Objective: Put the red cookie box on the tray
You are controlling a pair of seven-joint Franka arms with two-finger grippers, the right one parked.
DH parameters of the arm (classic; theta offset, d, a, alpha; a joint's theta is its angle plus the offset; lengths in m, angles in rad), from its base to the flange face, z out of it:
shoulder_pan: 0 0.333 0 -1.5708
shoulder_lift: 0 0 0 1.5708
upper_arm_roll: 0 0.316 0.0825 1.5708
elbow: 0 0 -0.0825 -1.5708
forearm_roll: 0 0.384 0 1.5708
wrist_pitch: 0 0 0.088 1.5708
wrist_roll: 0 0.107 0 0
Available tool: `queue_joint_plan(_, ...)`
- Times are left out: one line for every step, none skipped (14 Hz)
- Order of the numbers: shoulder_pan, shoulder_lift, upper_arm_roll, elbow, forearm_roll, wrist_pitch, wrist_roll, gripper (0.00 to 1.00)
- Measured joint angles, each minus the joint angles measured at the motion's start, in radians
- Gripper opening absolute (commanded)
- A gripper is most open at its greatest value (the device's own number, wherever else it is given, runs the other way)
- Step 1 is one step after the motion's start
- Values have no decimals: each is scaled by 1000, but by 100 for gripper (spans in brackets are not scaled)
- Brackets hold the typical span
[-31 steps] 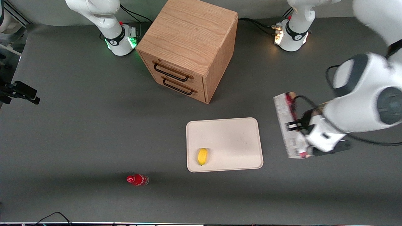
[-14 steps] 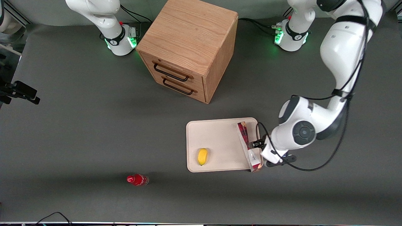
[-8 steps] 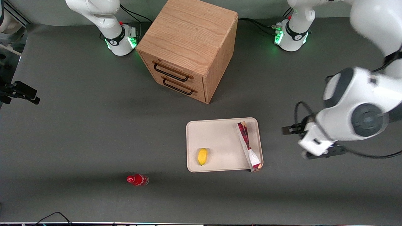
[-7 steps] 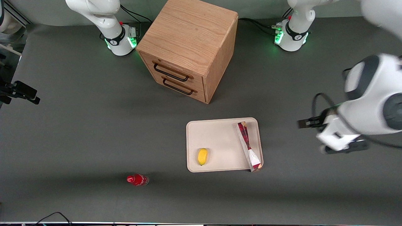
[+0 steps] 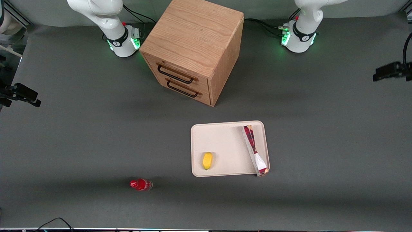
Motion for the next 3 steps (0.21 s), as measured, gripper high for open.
queue_joint_plan(-13, -39, 3, -43, -2, 1, 7, 100)
queue_joint_plan(-37, -61, 7, -68, -3, 4, 8, 100)
queue_joint_plan(-66, -67, 17, -76, -3, 6, 8, 100)
